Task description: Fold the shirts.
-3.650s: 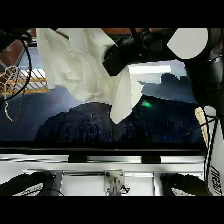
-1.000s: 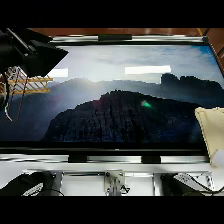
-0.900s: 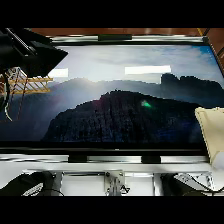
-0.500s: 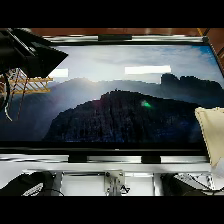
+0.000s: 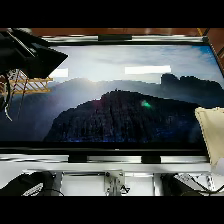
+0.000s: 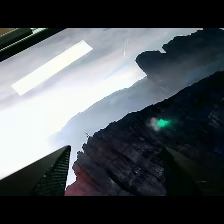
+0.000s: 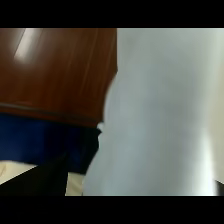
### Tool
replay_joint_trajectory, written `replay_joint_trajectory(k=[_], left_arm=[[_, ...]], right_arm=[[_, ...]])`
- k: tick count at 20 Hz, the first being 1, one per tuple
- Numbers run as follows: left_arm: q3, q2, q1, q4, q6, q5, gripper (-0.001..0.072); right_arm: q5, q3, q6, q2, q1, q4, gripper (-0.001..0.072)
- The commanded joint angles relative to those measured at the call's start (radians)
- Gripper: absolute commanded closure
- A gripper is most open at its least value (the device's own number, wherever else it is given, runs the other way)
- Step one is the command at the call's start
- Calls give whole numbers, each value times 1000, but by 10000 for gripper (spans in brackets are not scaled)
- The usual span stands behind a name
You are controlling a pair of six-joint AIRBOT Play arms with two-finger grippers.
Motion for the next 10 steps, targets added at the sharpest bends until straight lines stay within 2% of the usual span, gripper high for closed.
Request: replay_joint_trajectory(k=[1,4,6,8,10], left_arm=[[-1,-1,0,72,0,-59,30],[-11,-2,0,138,-5,-112,30],[-26,-3,0,147,-46,-112,30],[-40,-9,0,149,-53,-113,30],[-45,-25,0,150,-53,-112,30]], right_arm=[[257,-1,-48,34,0,121,32],[396,-7,-47,55,0,264,33],[392,-63,-18,100,0,335,34],[394,-177,-10,148,0,372,34],[392,-345,-16,211,0,491,34]])
